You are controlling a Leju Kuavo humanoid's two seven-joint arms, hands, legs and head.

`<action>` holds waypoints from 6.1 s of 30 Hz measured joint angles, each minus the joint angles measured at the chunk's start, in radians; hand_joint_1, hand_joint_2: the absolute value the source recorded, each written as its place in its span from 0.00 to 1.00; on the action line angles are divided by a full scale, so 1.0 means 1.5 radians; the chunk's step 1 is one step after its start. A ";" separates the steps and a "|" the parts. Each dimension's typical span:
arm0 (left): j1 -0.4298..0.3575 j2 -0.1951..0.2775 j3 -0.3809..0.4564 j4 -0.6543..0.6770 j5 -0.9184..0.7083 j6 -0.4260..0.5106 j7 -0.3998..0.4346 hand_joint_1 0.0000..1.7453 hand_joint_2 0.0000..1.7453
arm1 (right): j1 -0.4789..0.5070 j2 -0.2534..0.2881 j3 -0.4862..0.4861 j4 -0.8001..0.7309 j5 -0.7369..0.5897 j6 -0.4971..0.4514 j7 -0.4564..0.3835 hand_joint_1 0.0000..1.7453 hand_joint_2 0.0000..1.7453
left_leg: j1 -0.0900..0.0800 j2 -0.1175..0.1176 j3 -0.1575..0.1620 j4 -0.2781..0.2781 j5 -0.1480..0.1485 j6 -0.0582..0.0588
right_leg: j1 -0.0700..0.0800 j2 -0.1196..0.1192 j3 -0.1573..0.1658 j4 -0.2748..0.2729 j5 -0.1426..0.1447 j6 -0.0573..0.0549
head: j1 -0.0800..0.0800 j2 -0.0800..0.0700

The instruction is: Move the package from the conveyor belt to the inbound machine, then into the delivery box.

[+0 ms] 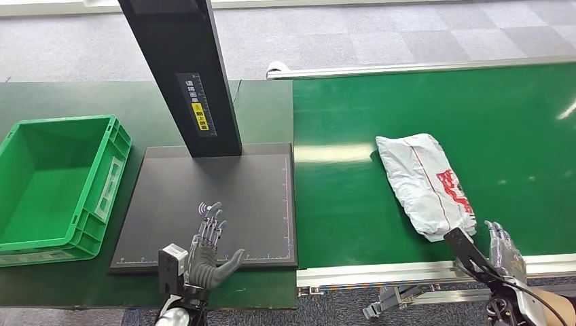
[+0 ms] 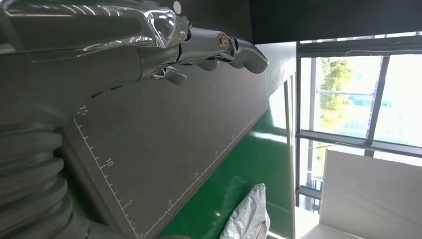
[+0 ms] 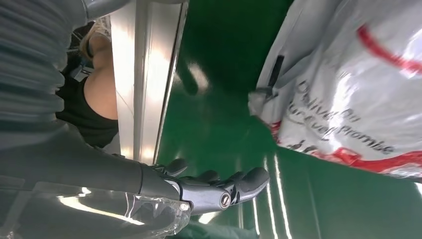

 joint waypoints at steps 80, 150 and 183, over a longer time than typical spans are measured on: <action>-0.080 -0.011 -0.053 0.055 0.018 0.008 -0.004 0.00 1.00 | -0.167 0.182 0.157 0.123 -0.078 -0.033 -0.111 1.00 1.00 | 0.000 -0.001 0.000 0.000 0.001 0.000 | 0.000 0.000 0.001 0.000 0.000 0.000 | 0.000 0.000; -0.030 0.026 0.150 -0.210 -0.097 0.149 -0.043 0.00 1.00 | -0.323 0.359 0.658 -0.015 -0.335 0.314 -0.088 0.01 1.00 | 0.002 0.002 -0.001 0.000 0.002 0.000 | 0.002 0.000 -0.001 0.001 0.000 0.000 | 0.000 0.000; -0.010 0.026 0.184 -0.210 -0.188 0.127 -0.016 0.00 1.00 | -0.276 0.292 0.573 0.018 -0.518 0.353 -0.121 0.00 1.00 | 0.002 0.002 0.000 0.000 0.002 0.000 | 0.002 0.000 -0.001 0.001 0.000 0.000 | 0.000 0.000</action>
